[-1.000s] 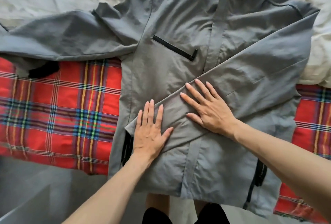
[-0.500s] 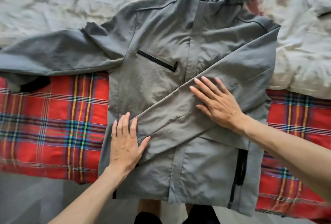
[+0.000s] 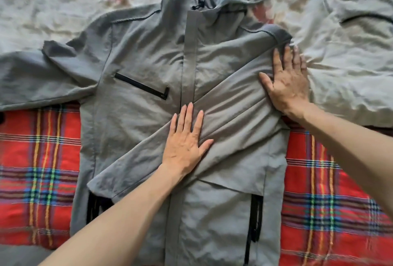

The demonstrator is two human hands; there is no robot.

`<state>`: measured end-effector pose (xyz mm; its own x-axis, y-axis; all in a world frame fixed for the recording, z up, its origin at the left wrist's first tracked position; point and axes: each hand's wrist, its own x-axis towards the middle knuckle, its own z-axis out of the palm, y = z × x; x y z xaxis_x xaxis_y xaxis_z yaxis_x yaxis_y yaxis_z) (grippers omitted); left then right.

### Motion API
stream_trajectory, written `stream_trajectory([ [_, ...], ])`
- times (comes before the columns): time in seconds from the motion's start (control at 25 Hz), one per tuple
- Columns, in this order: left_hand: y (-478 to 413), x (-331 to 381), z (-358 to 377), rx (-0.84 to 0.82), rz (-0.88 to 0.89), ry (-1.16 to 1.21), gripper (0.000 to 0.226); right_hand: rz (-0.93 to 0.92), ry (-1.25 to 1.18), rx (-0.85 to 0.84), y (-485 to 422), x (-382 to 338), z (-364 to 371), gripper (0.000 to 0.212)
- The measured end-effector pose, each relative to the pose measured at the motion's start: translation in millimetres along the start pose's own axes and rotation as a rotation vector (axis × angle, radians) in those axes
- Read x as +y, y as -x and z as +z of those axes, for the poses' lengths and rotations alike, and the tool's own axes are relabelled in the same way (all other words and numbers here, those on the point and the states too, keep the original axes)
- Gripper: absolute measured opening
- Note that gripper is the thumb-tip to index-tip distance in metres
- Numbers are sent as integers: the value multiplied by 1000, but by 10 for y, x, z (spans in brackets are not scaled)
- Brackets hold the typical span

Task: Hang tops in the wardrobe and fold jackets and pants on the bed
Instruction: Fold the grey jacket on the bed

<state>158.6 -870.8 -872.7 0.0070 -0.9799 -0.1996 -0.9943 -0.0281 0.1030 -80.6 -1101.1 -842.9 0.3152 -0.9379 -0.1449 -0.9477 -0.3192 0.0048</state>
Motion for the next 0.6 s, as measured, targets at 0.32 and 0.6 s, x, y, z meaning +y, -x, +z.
stream_trajectory([
  [0.32, 123, -236, -599, 38, 1, 410, 66, -247, -85, -5, 673, -1079, -149, 72],
  [0.6, 368, -2383, -1168, 574, -1389, 1685, 52, -445, -285, 78, 776, -2690, -371, 54],
])
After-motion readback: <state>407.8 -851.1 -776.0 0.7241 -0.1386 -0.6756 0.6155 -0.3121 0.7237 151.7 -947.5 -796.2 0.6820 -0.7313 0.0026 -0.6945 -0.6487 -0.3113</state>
